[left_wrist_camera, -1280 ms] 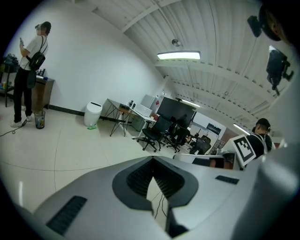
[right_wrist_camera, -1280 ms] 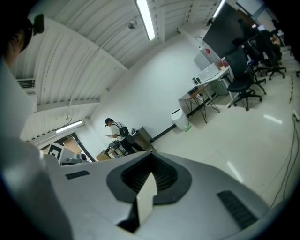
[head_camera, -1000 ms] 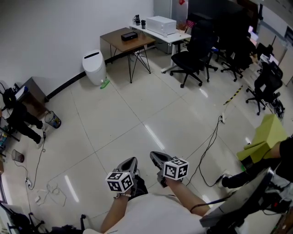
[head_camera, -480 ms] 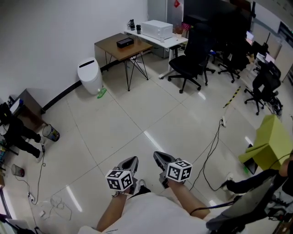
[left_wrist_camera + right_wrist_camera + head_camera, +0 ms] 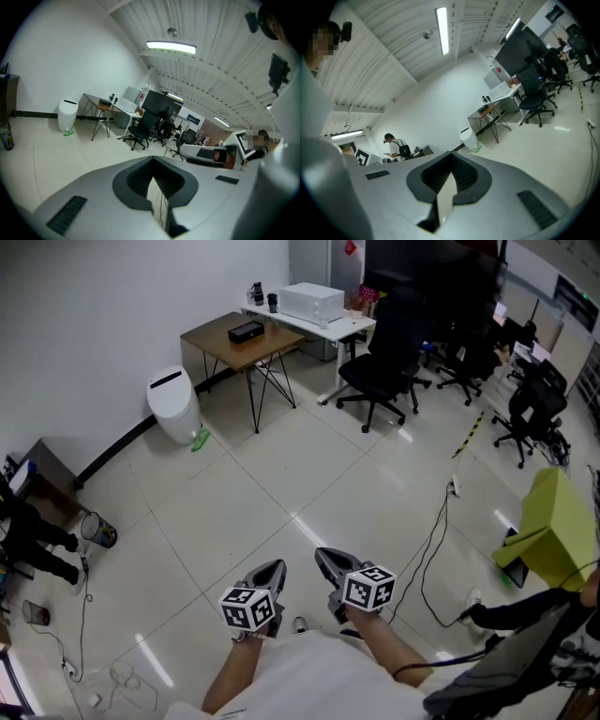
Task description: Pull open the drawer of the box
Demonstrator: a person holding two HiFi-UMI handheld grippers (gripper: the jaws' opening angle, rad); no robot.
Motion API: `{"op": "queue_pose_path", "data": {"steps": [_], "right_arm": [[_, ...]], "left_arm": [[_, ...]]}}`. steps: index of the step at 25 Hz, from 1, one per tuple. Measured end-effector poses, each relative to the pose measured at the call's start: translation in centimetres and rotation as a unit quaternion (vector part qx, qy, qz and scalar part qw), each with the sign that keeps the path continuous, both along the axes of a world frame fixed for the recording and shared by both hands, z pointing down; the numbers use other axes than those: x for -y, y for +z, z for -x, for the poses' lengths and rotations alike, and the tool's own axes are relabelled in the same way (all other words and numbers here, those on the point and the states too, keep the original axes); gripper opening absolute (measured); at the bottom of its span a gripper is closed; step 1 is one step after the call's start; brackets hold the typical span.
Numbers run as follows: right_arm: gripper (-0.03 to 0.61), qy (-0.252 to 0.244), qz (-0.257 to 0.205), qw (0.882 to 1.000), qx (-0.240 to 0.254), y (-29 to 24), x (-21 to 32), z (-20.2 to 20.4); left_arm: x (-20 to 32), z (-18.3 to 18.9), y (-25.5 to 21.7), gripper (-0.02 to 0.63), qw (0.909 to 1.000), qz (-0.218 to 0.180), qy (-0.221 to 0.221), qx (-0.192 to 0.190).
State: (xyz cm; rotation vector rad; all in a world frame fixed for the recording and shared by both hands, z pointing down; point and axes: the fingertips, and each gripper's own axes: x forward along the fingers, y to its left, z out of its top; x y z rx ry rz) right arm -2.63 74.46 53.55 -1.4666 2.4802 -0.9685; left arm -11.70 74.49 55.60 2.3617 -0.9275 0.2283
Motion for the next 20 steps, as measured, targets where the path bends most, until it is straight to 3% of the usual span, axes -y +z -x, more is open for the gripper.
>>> {"op": "queue_pose_path", "data": {"steps": [7,20], "right_arm": [[-0.014,0.041,-0.006,0.999,-0.008,-0.5,1.6,-1.2],[-0.014,0.066,0.016,0.998,0.002,1.2,2.4,-1.7]], "left_arm": [[2.4,0.7,-0.4,0.003,0.9999,-0.006,0.014,-0.006],[4.1,0.3,1.6,0.003,0.9992,0.020,0.033,-0.003]]}}
